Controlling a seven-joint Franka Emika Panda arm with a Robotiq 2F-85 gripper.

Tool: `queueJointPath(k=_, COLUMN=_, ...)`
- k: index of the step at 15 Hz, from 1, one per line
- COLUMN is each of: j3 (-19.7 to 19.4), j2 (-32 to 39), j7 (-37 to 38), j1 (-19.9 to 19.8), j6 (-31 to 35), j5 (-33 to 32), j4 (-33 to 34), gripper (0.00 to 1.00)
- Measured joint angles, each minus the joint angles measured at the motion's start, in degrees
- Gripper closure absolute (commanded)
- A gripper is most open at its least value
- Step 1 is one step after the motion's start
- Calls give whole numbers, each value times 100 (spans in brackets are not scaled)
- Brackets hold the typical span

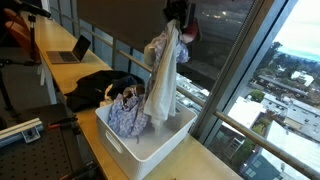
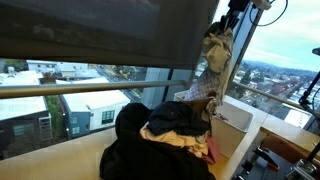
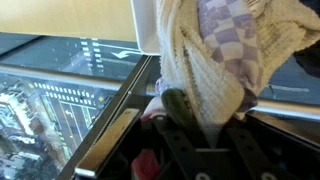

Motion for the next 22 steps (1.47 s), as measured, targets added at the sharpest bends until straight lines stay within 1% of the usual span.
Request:
queueJointPath(k=4, j3=-20, j2=-30, j7=164, j1=147, j6=218, j5=56, j4=-820, gripper=94)
queueJointPath(k=5, j3=-33, j2=-45, j7=186, j1=156, j6=273, j5=75, j4=-1011, gripper=84)
queueJointPath(k=6, j3=-42, j2=-63, j7=209, j1=158, j6=325, j5=90, j4=-1203, gripper=53)
queueJointPath(k=7, j3=-52, j2=-81, j7=227, j1=157, j6=365, j5=112, j4=-1390, gripper=52)
queueJointPath(k=10, j3=-84, j2=-133, j7=274, j1=157, j6=525, j5=164, j4=-1890, gripper=32)
queueJointPath(k=11, j3=-97, j2=-165, j7=285, j1=156, j6=560, j5=179, j4=-2031, gripper=23)
queueJointPath(k=14, j3=-166, j2=-310, j7=305, j1=150, j6=668, j5=239, j4=-2352, gripper=2)
queueJointPath(k=15, j3=-198, j2=-367, j7=305, j1=144, j6=674, j5=259, j4=-2424, gripper=0)
queueJointPath(k=19, j3=-312, j2=-607, j7=305, j1=95, j6=684, j5=320, j4=-2636, gripper=0)
queueJointPath(k=22, j3=-294, j2=-718, j7=304, j1=129, j6=813, j5=515, j4=-2800, gripper=0)
